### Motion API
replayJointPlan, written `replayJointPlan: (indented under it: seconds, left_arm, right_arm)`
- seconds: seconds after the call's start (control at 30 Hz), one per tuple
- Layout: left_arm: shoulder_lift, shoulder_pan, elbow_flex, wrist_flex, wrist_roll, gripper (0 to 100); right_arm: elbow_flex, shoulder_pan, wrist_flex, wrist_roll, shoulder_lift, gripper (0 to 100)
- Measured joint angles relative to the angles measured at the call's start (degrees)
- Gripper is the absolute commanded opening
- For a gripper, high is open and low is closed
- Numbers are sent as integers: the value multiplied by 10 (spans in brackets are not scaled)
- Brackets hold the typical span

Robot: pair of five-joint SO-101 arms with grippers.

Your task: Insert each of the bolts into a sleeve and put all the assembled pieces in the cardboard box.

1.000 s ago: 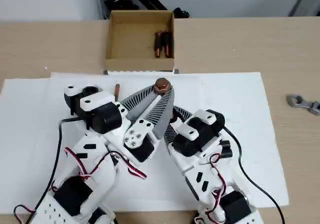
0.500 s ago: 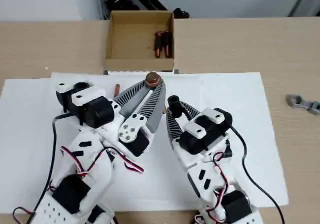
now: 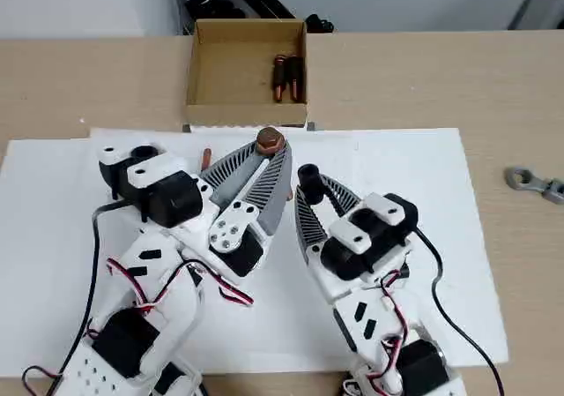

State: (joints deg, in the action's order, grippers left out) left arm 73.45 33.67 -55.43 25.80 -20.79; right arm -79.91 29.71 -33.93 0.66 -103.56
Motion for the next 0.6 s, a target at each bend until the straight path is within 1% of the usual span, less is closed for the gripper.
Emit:
replayJointPlan:
  seconds: [0.33, 0.6]
  left_arm:
    - [0, -1, 20, 0, 8, 6]
    - [0, -1, 40, 0, 8, 6]
  right_arm:
    - [30, -1, 0, 4, -2, 9]
    - [12, -1, 0, 4, 0, 9]
